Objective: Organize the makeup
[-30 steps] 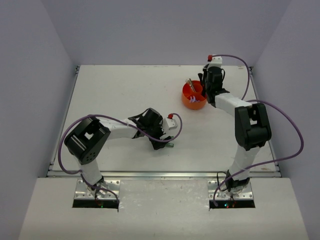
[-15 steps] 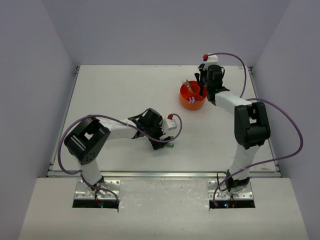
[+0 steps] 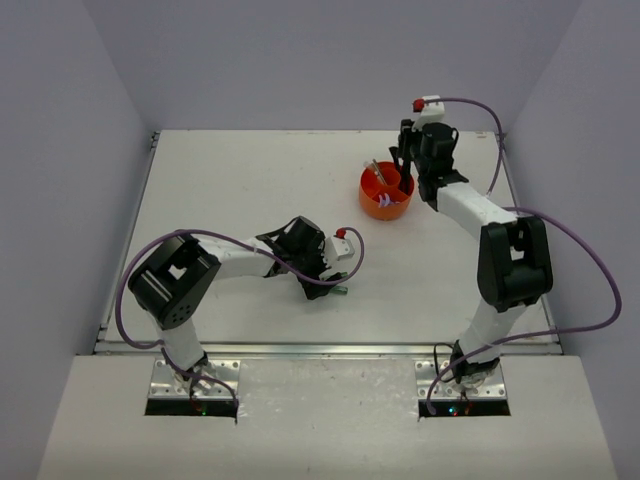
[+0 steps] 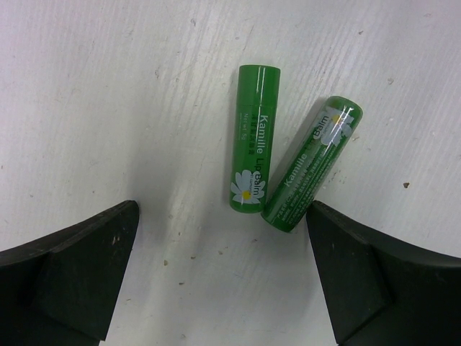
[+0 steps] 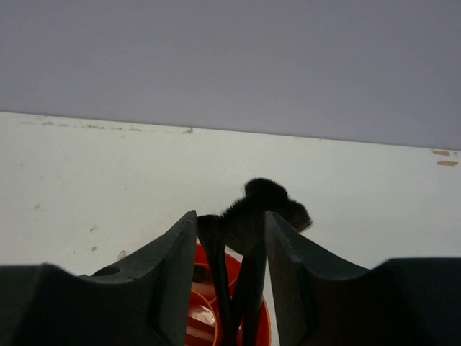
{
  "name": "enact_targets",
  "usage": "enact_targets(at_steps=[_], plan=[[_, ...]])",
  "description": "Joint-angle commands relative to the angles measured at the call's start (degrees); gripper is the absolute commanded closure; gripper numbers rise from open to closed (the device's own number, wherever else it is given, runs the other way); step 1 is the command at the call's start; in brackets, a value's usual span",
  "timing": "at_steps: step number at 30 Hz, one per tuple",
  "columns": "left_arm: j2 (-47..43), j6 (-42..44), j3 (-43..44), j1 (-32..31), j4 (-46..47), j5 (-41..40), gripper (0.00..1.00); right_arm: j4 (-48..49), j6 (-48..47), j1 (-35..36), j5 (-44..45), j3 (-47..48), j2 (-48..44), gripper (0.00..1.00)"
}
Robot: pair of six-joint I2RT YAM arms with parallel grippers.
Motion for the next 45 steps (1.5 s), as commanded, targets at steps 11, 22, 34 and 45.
enact_targets(at_steps=[11,22,34,45], plan=[[-0.9,0.2,-0.5,-0.4,-2.2,0.3,0.0,-26.7,10.4,0.9,-2.4,1.1,-19.2,0.4],[-0.3,0.3,0.3,-0.3,-4.9,-0.1,0.0,-30.4,-4.4,3.7,-38.8,-23.3,-36.7,0.29],[-0.9,-1.3,0.1,-0.3,-4.3,1.0,0.0,-20.8,-12.9,14.2,-47.6,-42.0,-42.8,0.47],[-1.0,-1.7,-0.5,-0.2,-3.9,1.3,0.0,-6.8,-10.5,22.0,-38.6,-50.5,-36.6,0.47]])
